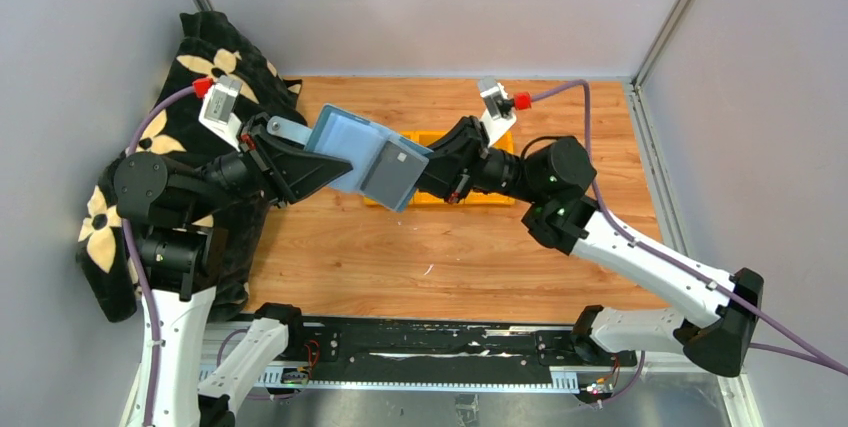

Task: Take the credit cards out of the card holder
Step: Remove the credit card from the card holder.

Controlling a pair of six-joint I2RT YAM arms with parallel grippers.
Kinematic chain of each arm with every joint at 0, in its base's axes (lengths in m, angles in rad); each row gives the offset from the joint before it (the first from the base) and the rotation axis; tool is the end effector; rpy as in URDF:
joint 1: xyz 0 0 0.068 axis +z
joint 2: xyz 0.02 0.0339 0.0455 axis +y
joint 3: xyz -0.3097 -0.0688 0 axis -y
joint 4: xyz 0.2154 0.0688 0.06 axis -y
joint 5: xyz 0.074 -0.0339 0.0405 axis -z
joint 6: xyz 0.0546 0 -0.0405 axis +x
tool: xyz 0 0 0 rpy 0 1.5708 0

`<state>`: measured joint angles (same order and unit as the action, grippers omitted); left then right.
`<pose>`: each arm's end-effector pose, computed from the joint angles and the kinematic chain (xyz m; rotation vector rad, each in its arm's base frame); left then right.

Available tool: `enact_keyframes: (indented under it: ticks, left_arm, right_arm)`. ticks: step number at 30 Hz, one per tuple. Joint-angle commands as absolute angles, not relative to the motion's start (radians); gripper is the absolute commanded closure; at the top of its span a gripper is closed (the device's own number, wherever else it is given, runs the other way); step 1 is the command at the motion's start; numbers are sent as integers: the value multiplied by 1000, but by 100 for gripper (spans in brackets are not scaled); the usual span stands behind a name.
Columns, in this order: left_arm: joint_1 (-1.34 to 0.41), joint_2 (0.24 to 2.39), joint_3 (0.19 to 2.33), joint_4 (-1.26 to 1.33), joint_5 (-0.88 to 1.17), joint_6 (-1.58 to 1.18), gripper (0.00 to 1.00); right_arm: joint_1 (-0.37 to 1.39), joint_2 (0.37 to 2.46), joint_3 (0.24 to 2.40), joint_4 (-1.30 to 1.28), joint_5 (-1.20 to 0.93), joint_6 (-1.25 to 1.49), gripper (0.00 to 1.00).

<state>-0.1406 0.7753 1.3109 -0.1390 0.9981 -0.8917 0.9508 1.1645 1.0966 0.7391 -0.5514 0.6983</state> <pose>0.0421 -0.0523 0.5318 0.4640 1.4446 -1.4271 0.0993 0.1883 0.5182 -0.7151 0.9285 1.7320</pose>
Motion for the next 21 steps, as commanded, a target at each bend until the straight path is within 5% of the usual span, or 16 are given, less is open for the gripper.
enact_keyframes:
  ticks: [1,8,21]
  left_arm:
    - [-140,740,1293,-304,953,-622,60]
    - [-140,680,1183,-371,913,-432,31]
    - [-140,598,992,-413,907,-232,21]
  right_arm:
    - [1001,1147,1297,193,-391,463,100]
    - [1119,1261,1586,-330,-57,194,100]
    - [1251,1504,1842,-606,364,27,100]
